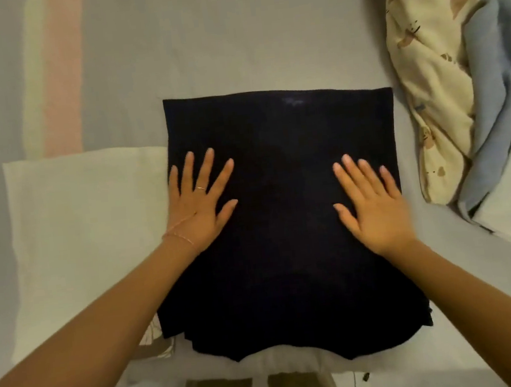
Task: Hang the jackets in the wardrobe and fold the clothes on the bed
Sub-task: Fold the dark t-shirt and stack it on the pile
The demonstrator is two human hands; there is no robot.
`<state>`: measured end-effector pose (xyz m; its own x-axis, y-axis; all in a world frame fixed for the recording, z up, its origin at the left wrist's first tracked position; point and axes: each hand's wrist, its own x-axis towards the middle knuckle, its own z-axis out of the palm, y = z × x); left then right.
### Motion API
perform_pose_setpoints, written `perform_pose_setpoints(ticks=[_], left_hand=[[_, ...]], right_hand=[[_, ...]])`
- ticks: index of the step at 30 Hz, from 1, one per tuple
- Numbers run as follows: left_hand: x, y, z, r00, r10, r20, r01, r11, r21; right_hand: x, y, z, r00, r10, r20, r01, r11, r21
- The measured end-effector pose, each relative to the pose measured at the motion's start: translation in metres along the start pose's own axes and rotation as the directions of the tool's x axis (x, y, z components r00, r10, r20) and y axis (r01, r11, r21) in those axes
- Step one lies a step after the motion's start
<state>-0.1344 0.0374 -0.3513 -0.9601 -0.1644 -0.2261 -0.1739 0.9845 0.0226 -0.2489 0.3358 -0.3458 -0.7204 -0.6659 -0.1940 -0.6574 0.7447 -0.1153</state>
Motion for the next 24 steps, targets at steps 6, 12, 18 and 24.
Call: perform_pose_setpoints(ticks=[6,12,18,24], left_hand=[[-0.01,0.01,-0.016,0.985,-0.131,0.11,0.125,0.99,0.061],[-0.092,0.082,-0.013,0.879,0.313,0.36,-0.292,0.95,-0.114],[-0.119,0.119,-0.04,0.411,0.398,0.82,-0.565,0.818,-0.114],[-0.06,0.165,-0.1,0.55,0.548,0.63,-0.034,0.769,-0.639]], right_hand=[[-0.053,0.032,-0.02,0.938,0.336,0.085,-0.346,0.904,0.252],[-0.105,0.014,-0.025,0.795,0.51,0.329,-0.601,0.591,0.537],[-0.126,0.025,-0.038,0.649,0.557,0.518,-0.698,0.167,0.696],[-0.139,0.03,-0.049,0.69,0.477,0.544,-0.712,0.317,0.626]])
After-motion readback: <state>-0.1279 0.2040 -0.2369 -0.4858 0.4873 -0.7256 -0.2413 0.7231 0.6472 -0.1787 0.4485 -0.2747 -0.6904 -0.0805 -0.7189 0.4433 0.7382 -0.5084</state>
